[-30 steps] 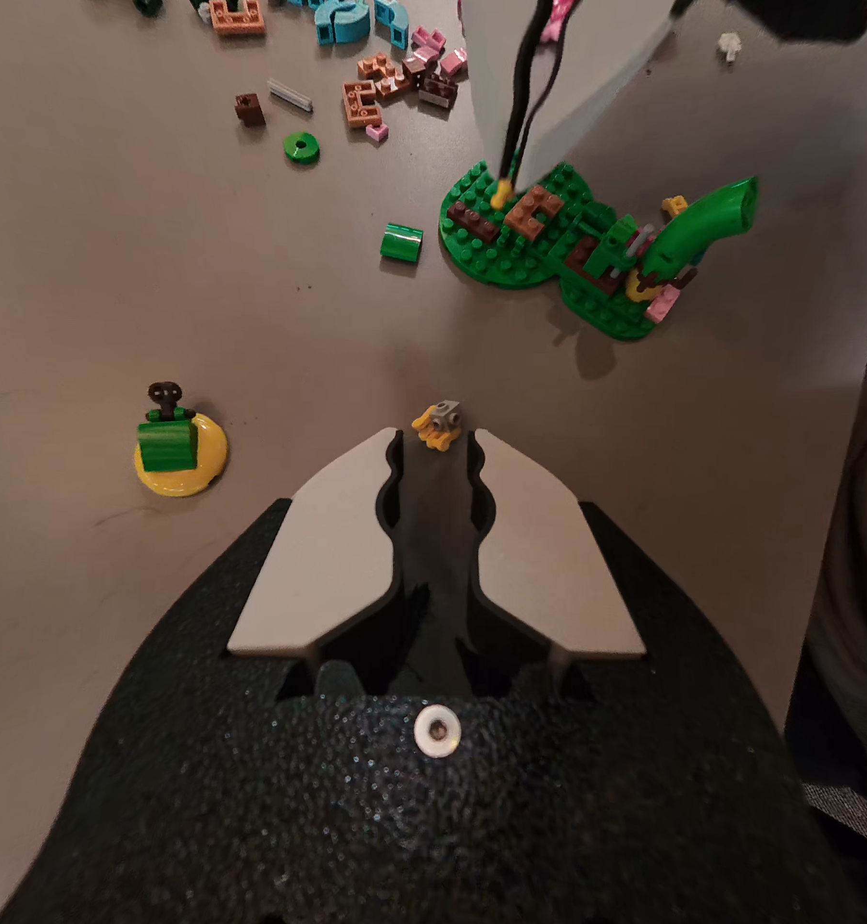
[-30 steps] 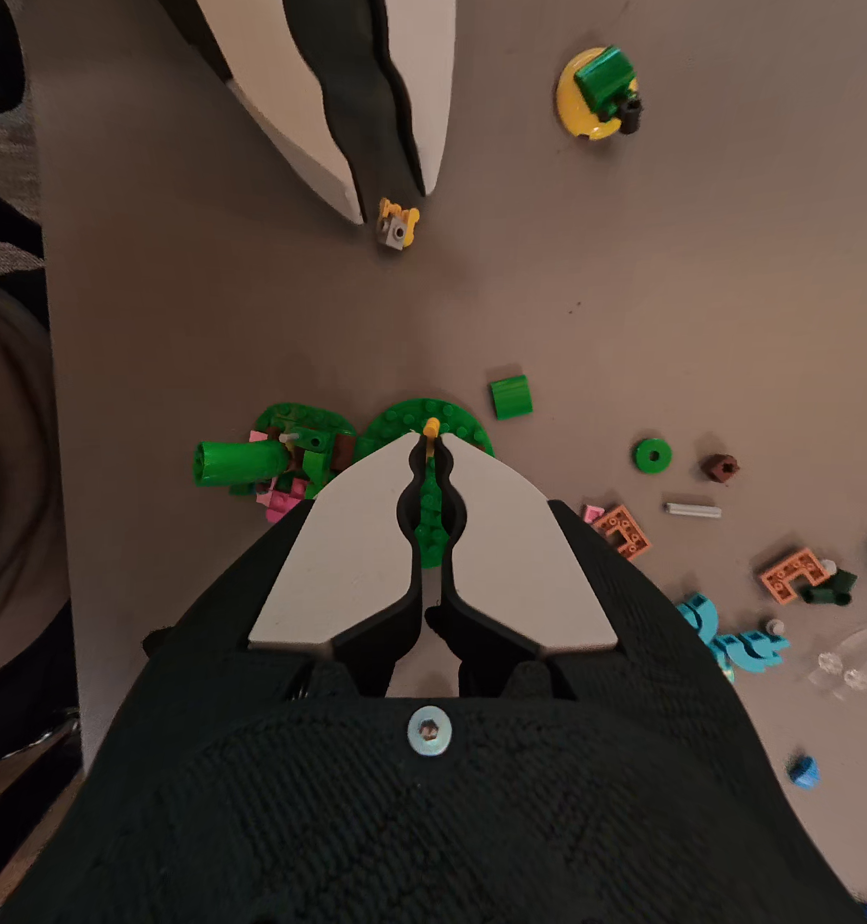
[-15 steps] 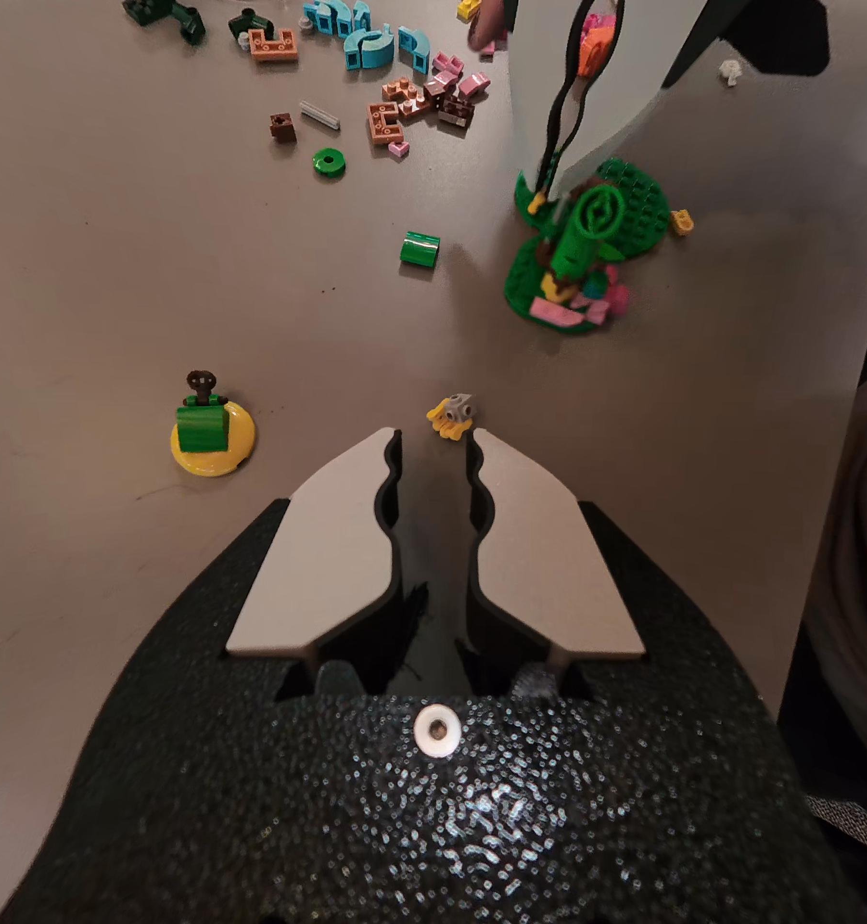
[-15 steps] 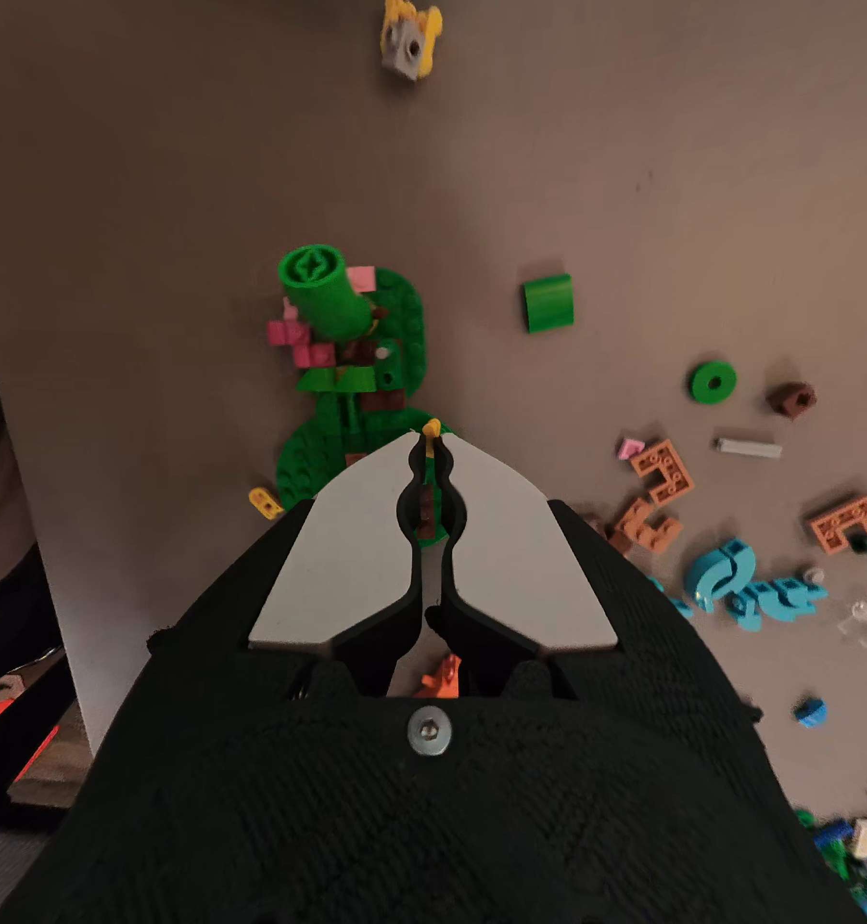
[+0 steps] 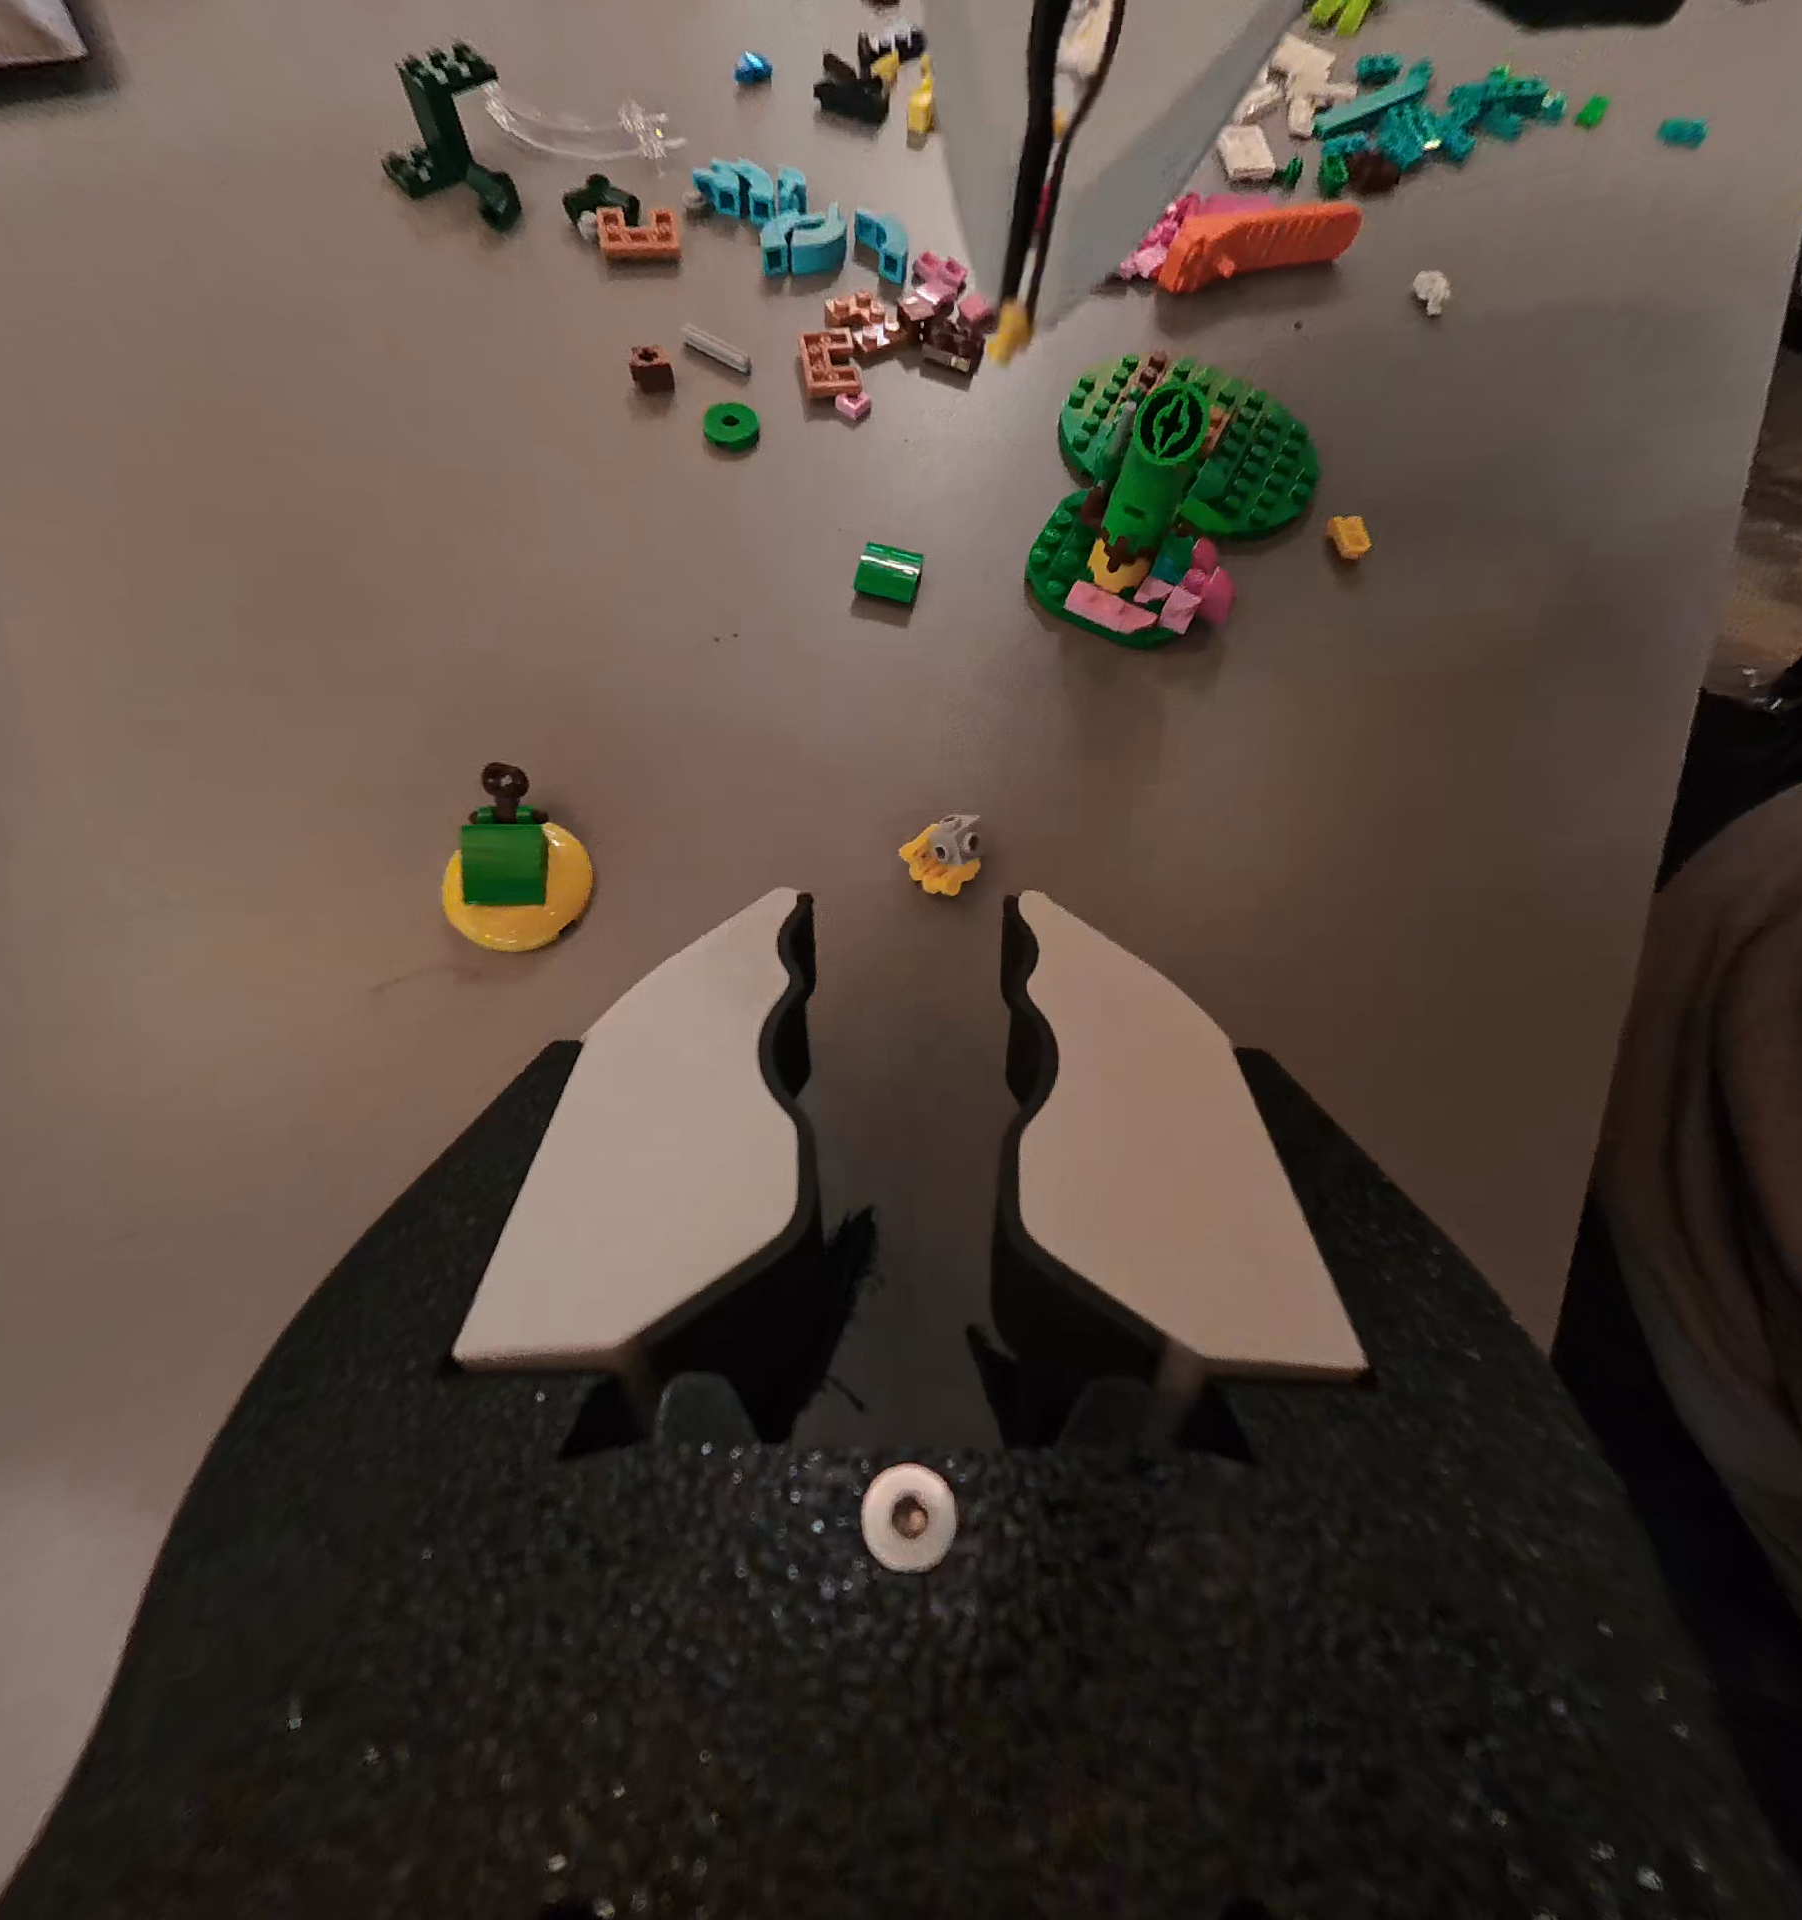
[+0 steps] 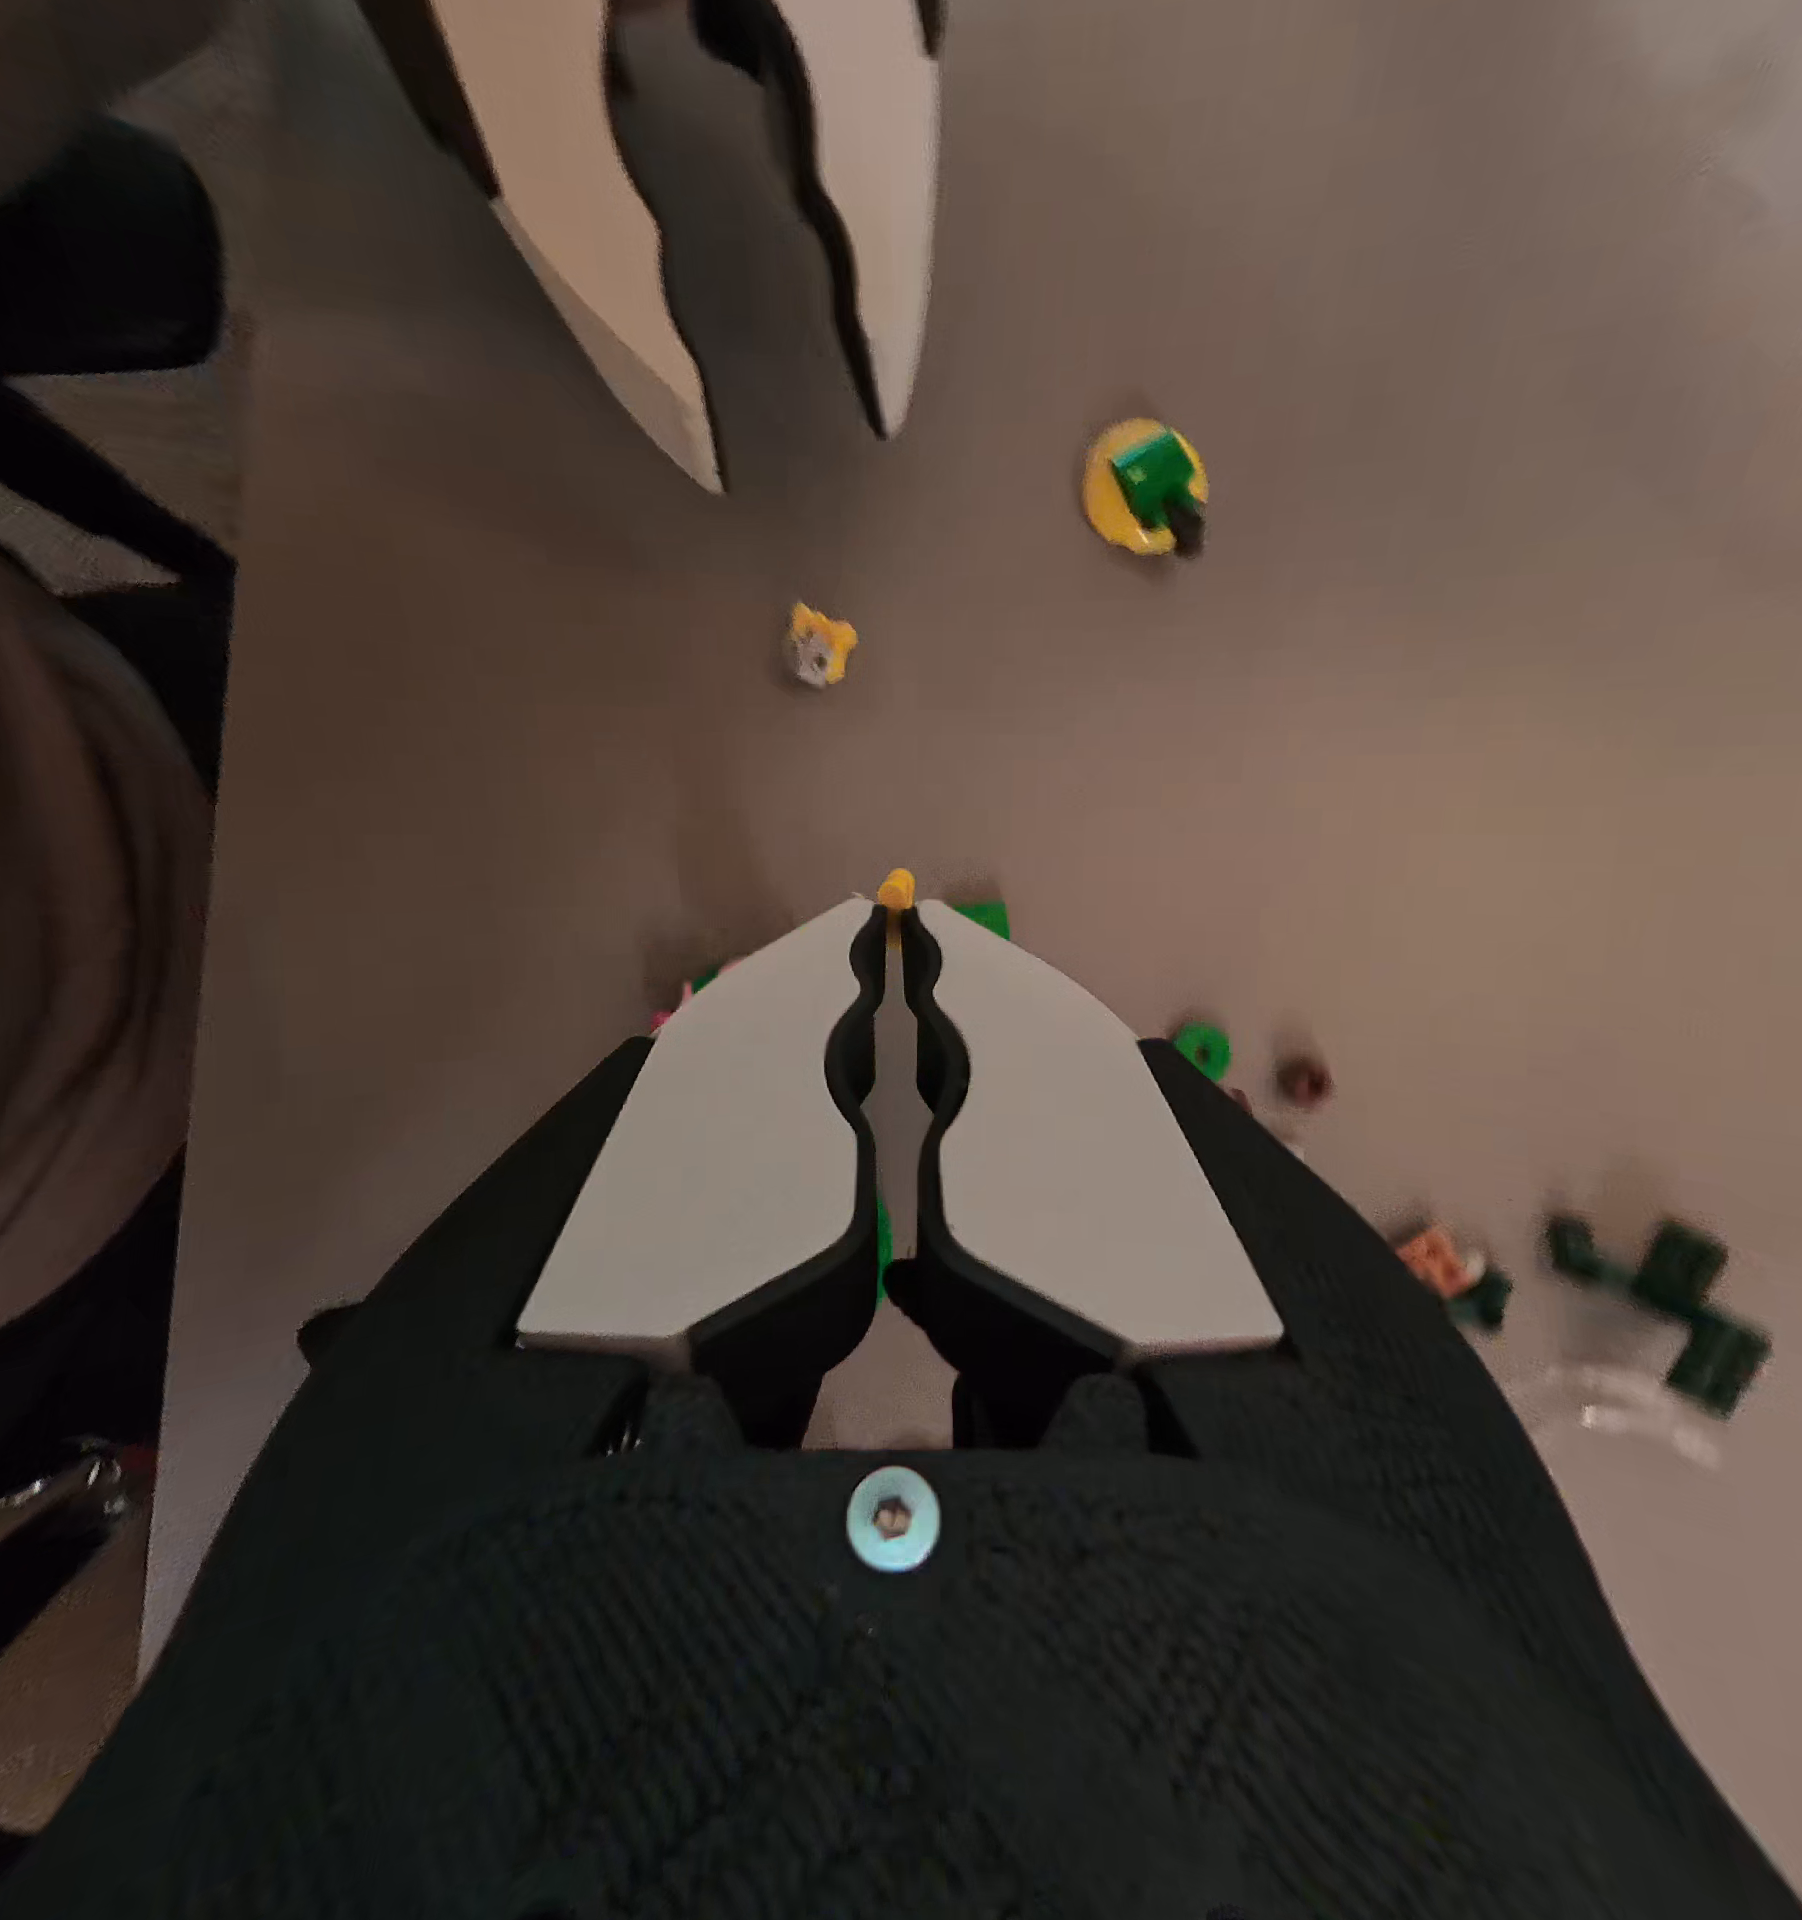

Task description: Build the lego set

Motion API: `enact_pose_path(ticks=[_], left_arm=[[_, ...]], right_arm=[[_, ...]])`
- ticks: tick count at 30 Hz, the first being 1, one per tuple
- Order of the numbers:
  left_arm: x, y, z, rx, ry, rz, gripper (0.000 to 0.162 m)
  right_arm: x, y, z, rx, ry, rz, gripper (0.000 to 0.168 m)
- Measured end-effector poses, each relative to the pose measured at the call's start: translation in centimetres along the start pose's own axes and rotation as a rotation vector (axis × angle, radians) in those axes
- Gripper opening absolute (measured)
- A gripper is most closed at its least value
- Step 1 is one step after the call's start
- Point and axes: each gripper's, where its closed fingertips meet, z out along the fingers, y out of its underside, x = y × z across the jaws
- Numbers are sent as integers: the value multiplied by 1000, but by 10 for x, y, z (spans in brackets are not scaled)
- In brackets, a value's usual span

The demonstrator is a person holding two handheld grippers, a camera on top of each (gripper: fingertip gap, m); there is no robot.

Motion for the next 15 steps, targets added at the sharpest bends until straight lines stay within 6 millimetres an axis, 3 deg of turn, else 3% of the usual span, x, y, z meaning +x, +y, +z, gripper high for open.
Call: enact_pose_path(ticks=[3,8,15], left_arm=[[-4,2,-10,18,-17,-5,35],[-11,8,-21,31,-44,-21,34],[-11,10,-19,18,-39,-5,33]], right_arm=[[-3,-13,26,-132,-97,-83,1],[-6,-2,68,-365,-284,-94,1],[-5,9,78,-457,-358,-60,2]])
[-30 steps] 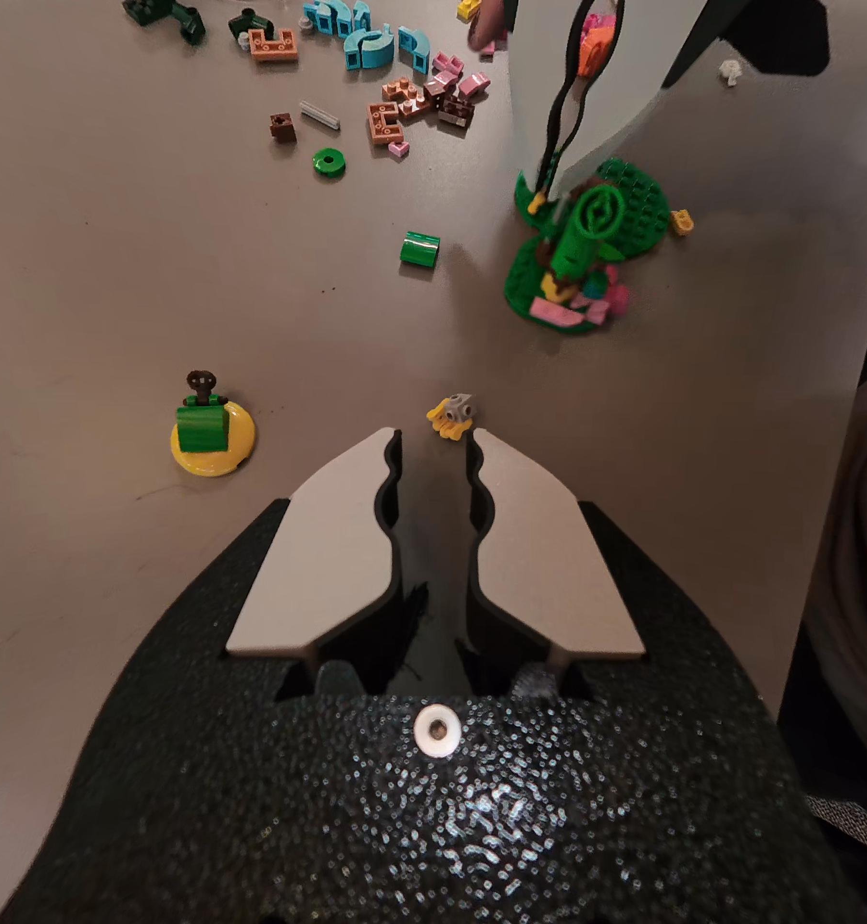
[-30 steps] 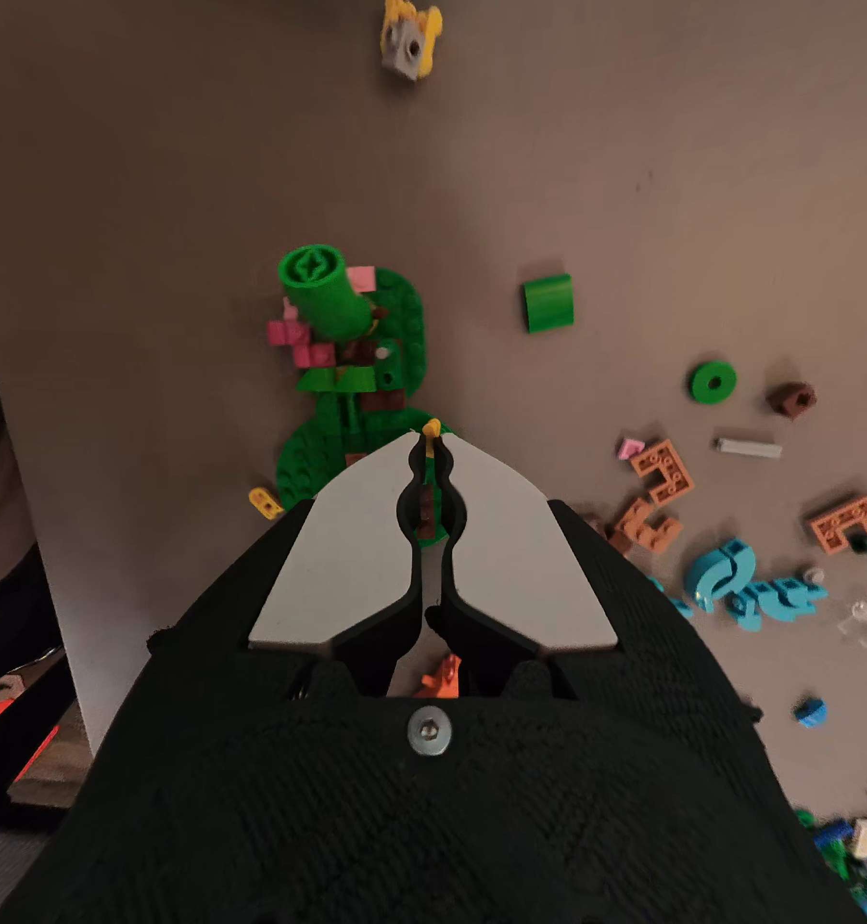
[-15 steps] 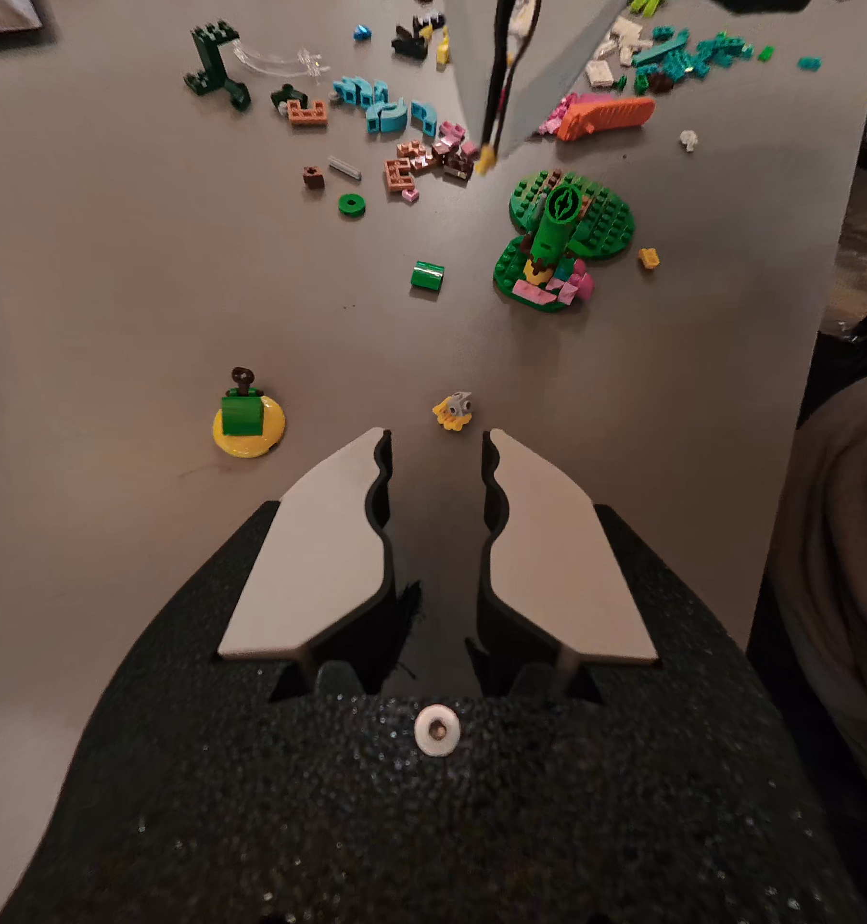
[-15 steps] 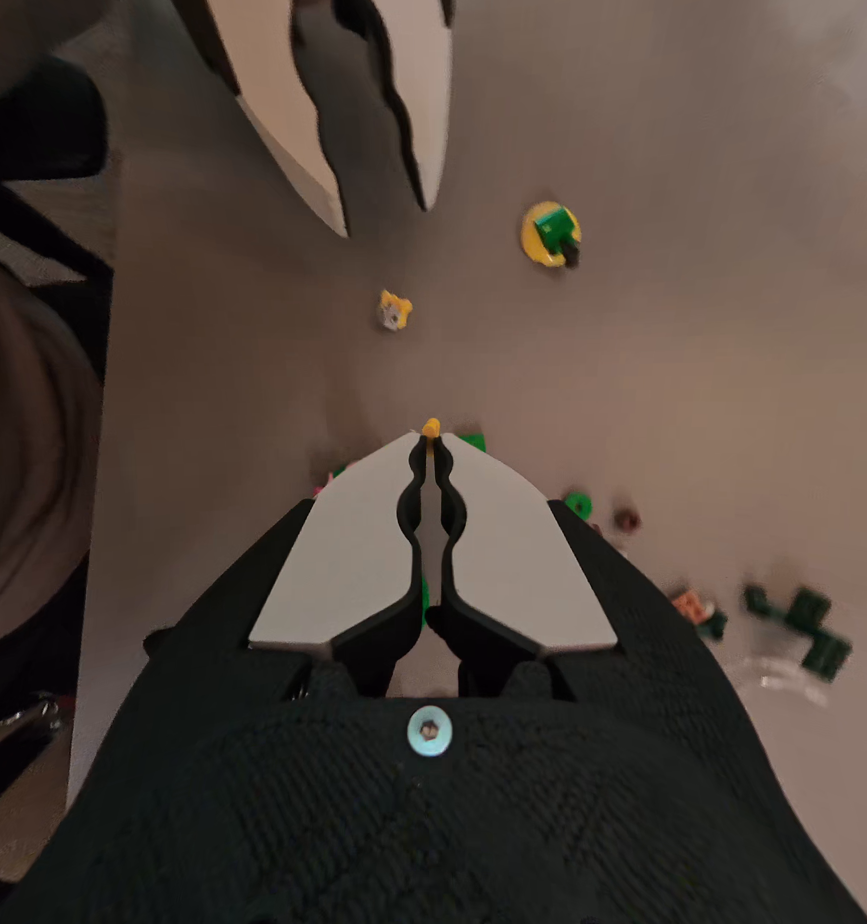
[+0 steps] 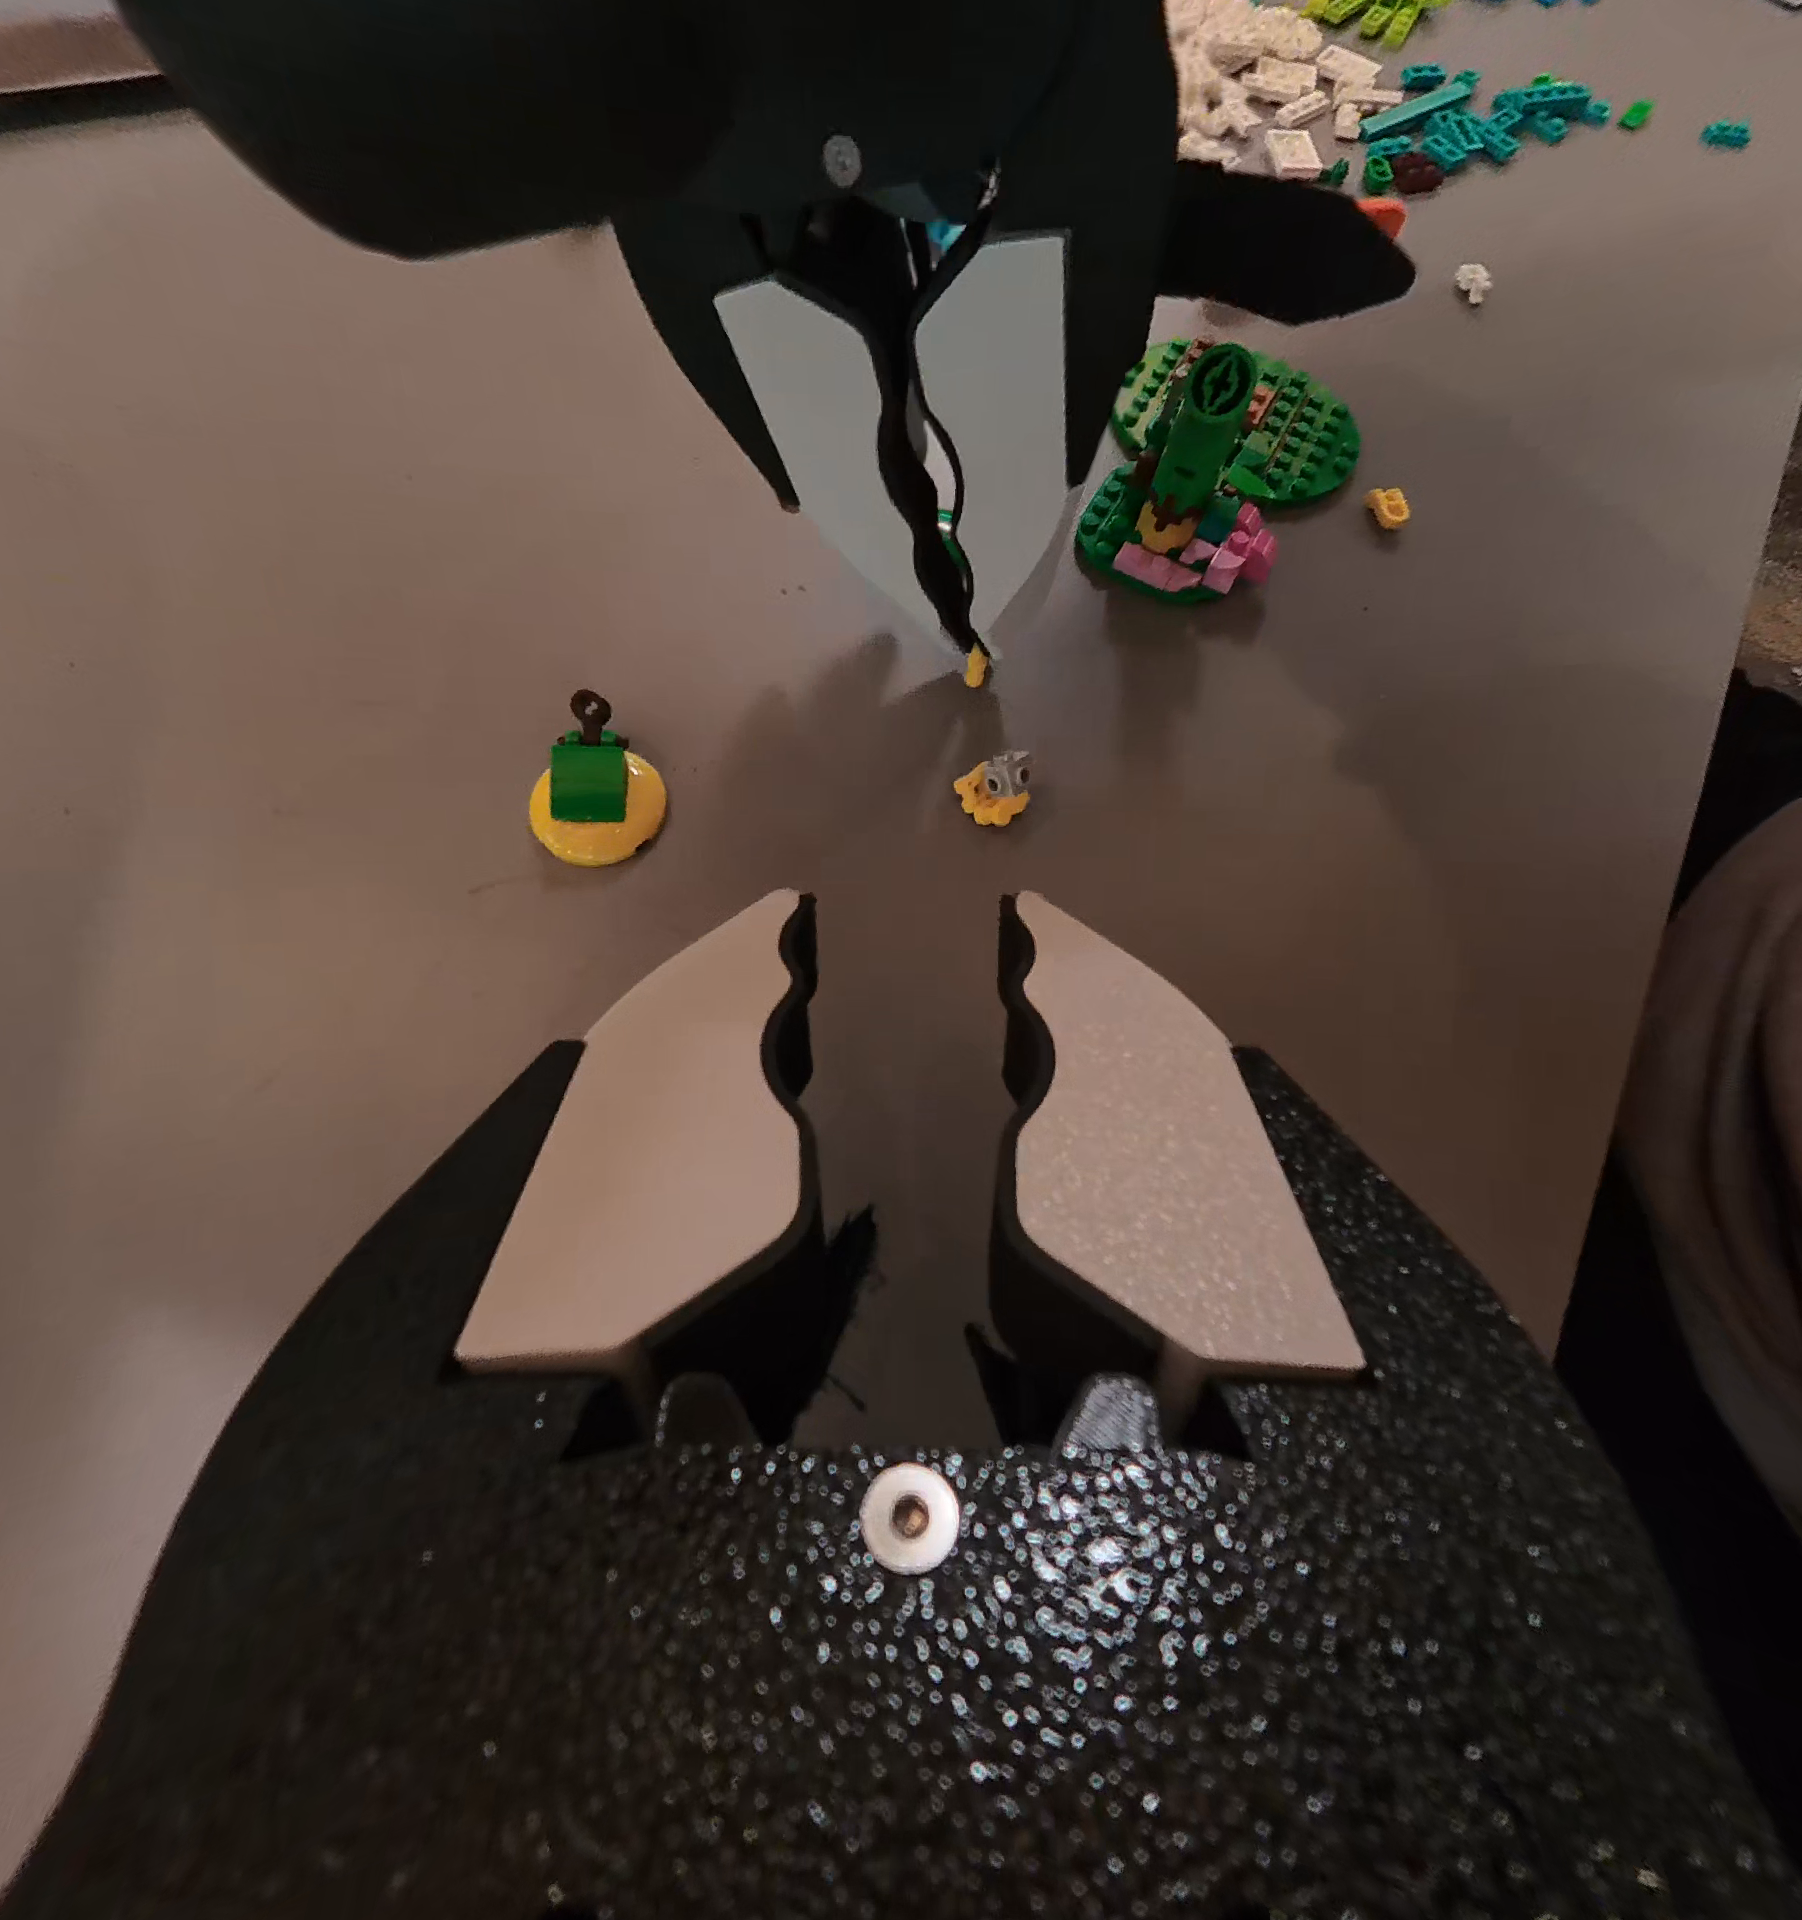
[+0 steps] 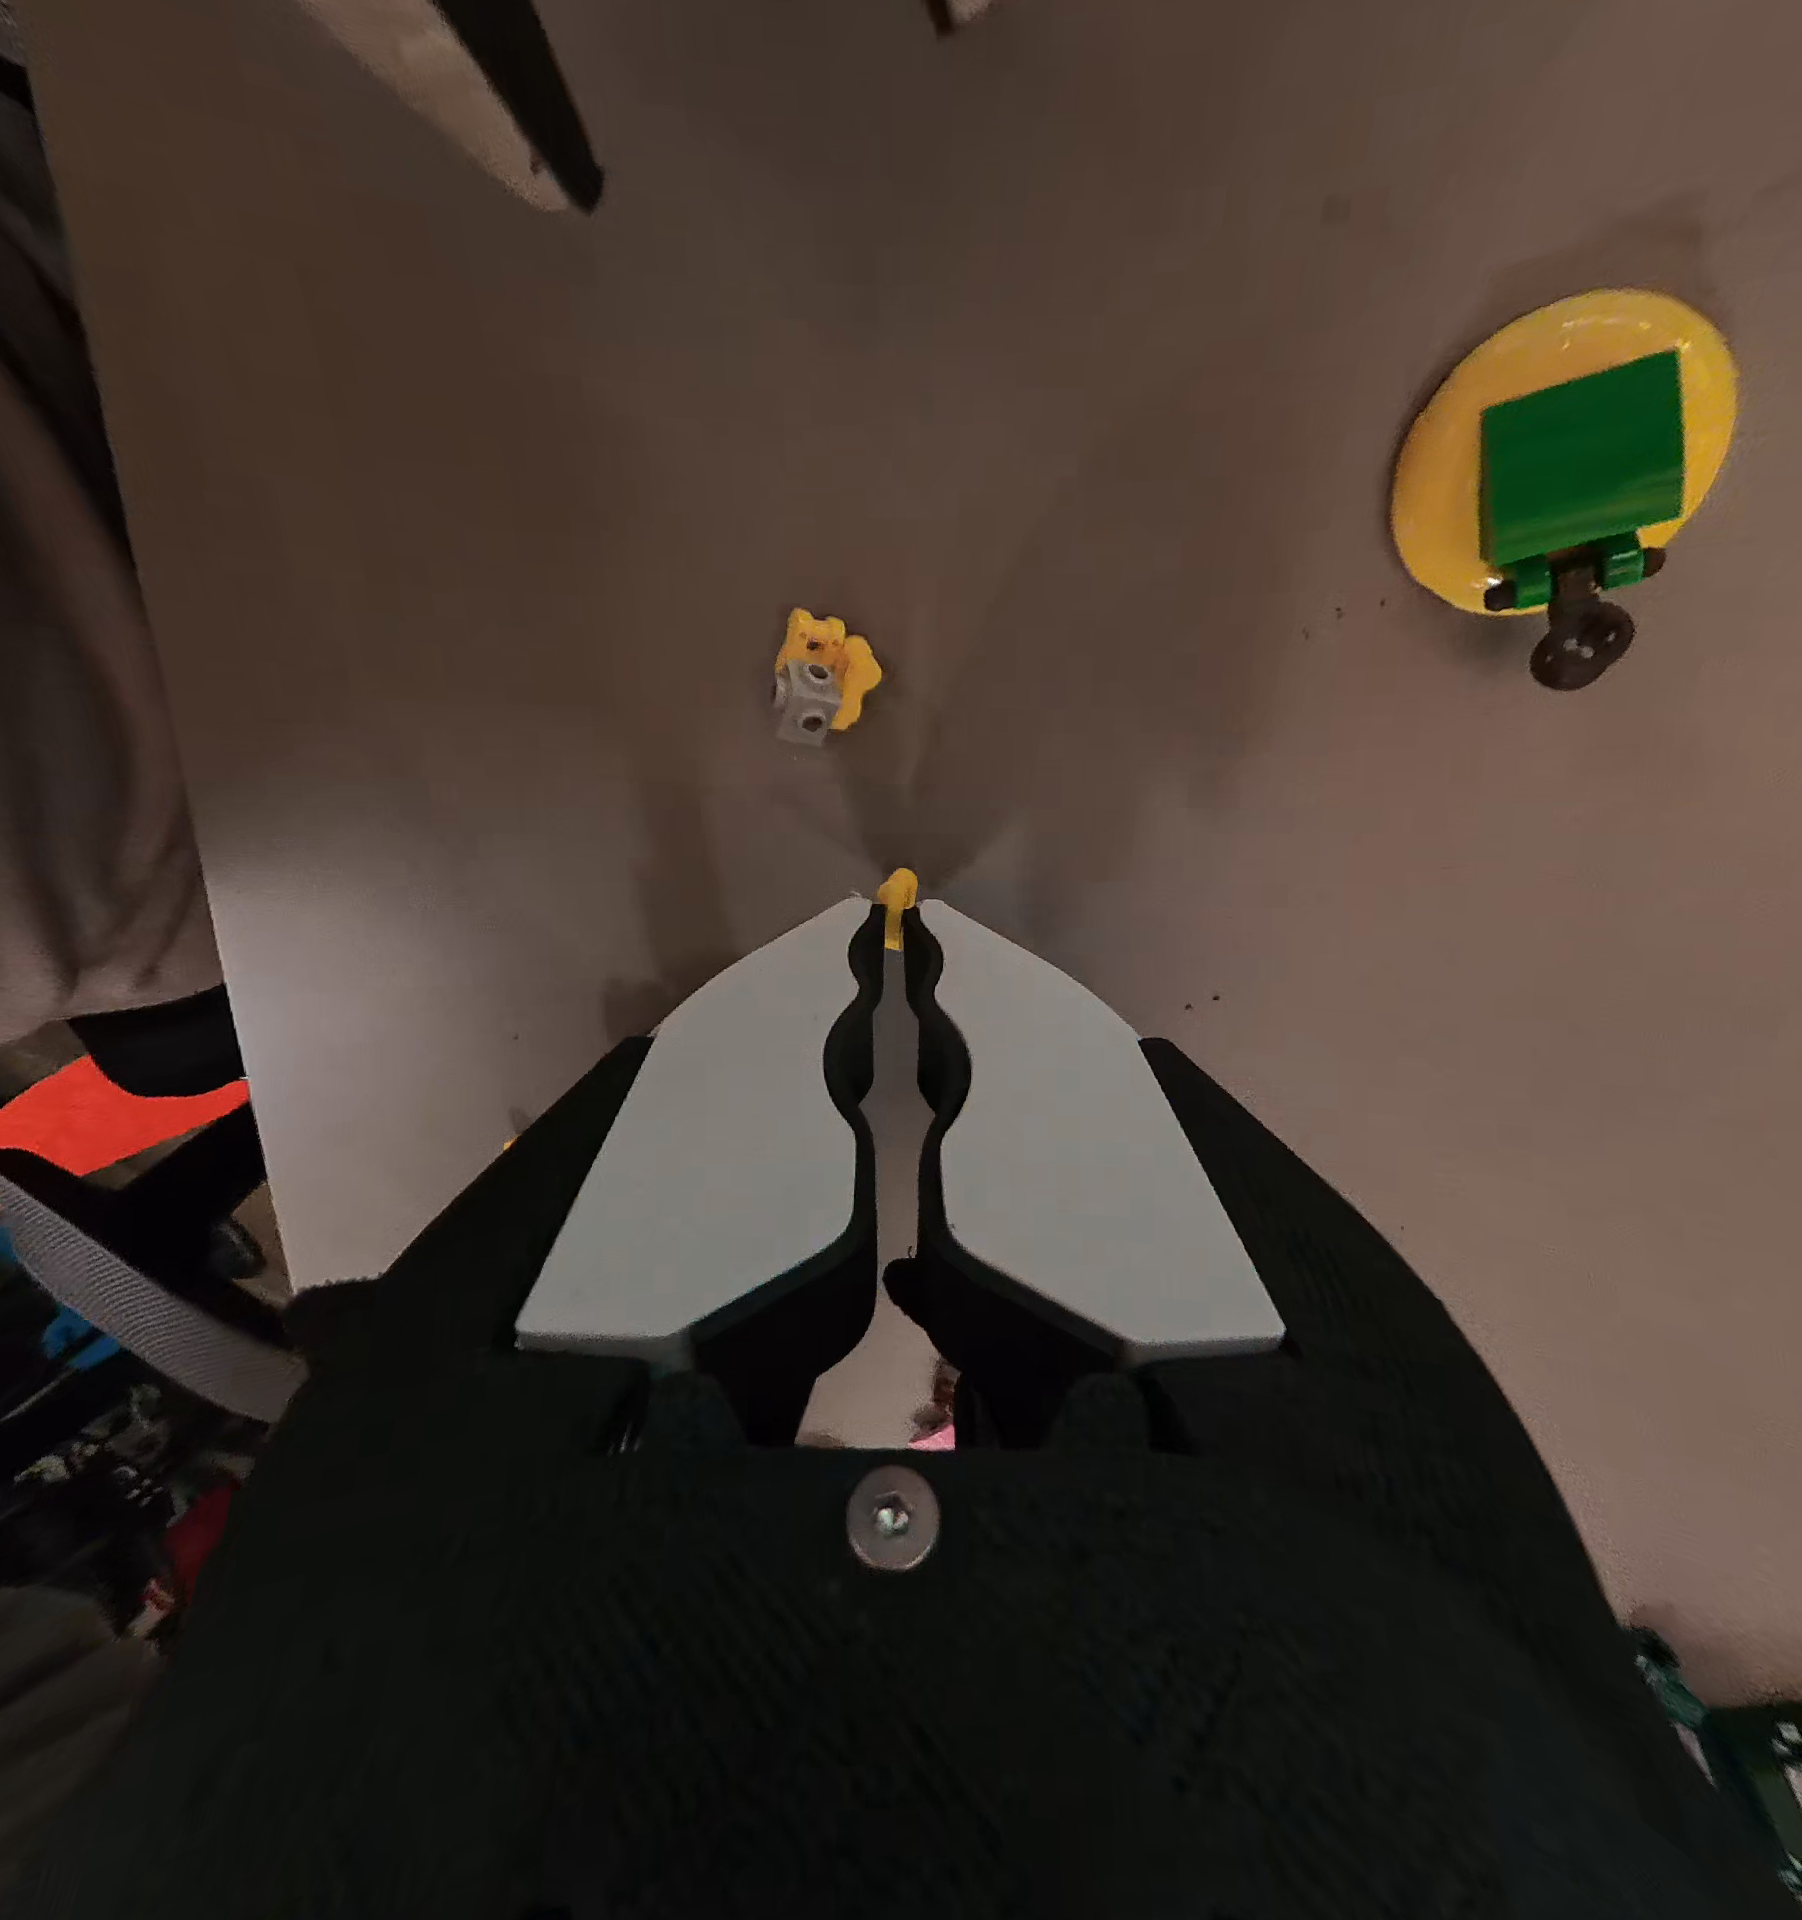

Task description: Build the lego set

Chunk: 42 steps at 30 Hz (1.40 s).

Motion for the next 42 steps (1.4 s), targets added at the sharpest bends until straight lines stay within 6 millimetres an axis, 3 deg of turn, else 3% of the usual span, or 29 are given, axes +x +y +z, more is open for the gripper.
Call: enact_pose_path(ticks=[6,11,13,15,18,20,26,38,42], left_arm=[[2,4,5,-28,8,11,33],[1,3,3,-17,8,13,32],[1,2,2,-10,6,15,32],[-1,2,1,-4,-6,21,31],[-6,5,-1,-6,-34,36,29],[-9,7,-4,-4,-42,28,29],[-9,5,-11,26,-44,18,30],[-1,5,-15,30,5,0,33],[4,5,-14,38,41,-7,37]], right_arm=[[14,0,-11,59,99,45,21],[18,-4,-33,181,327,56,22],[8,-15,-43,237,439,66,21],[-15,-31,-46,290,502,96,20],[-48,-57,-44,398,666,179,18],[-59,-65,-33,454,759,247,18],[-35,-41,0,389,900,470,24],[-10,-40,2,406,954,597,24],[-9,-41,4,418,935,600,13]])
